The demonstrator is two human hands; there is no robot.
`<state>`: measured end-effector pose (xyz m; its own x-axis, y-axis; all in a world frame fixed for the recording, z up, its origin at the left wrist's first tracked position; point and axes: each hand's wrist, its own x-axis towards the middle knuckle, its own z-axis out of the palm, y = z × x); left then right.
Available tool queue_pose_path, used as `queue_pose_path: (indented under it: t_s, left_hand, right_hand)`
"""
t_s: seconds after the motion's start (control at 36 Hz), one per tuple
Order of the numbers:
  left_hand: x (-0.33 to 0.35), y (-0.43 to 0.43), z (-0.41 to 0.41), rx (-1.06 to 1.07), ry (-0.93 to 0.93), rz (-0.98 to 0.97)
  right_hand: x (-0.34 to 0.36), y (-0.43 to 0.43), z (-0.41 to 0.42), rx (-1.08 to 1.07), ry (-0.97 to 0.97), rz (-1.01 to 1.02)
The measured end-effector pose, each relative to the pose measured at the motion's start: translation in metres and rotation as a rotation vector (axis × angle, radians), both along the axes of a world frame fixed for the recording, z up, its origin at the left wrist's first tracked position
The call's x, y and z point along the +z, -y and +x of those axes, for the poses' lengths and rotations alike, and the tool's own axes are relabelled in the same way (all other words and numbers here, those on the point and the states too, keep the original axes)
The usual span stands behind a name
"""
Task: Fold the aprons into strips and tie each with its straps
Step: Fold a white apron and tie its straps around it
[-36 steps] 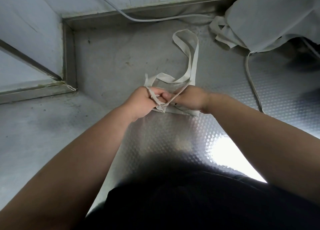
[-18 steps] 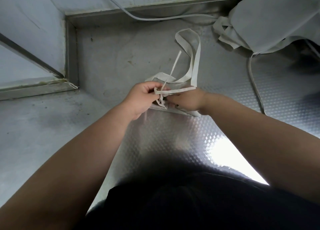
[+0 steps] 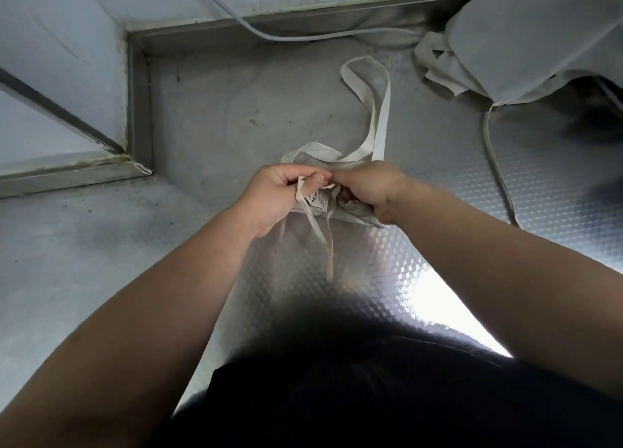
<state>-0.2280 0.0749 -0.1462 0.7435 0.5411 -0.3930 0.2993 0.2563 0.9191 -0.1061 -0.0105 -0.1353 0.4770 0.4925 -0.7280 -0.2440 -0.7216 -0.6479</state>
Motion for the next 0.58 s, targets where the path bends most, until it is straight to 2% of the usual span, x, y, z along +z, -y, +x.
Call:
queue_pose_path:
  t_s: [0.08, 0.25, 0.39, 0.58]
  left_hand:
    - [-0.001, 0.001, 0.0, 0.005, 0.007, 0.013]
    - [-0.004, 0.0, 0.0, -0.022, -0.014, 0.036]
    - [-0.007, 0.004, -0.003, 0.038, 0.001, 0.052]
    - [-0.013, 0.019, -0.008, 0.132, 0.047, 0.16]
  right_hand:
    - [0.004, -0.002, -0.002, -0.051, -0.004, 0.013]
    - [0.002, 0.016, 0.0, -0.4, -0.277, 0.301]
    - [-0.006, 0.033, 0.001, -0.595, -0.285, 0.421]
    - [-0.013, 0.04, -0.008, -0.45, -0.1, 0.347]
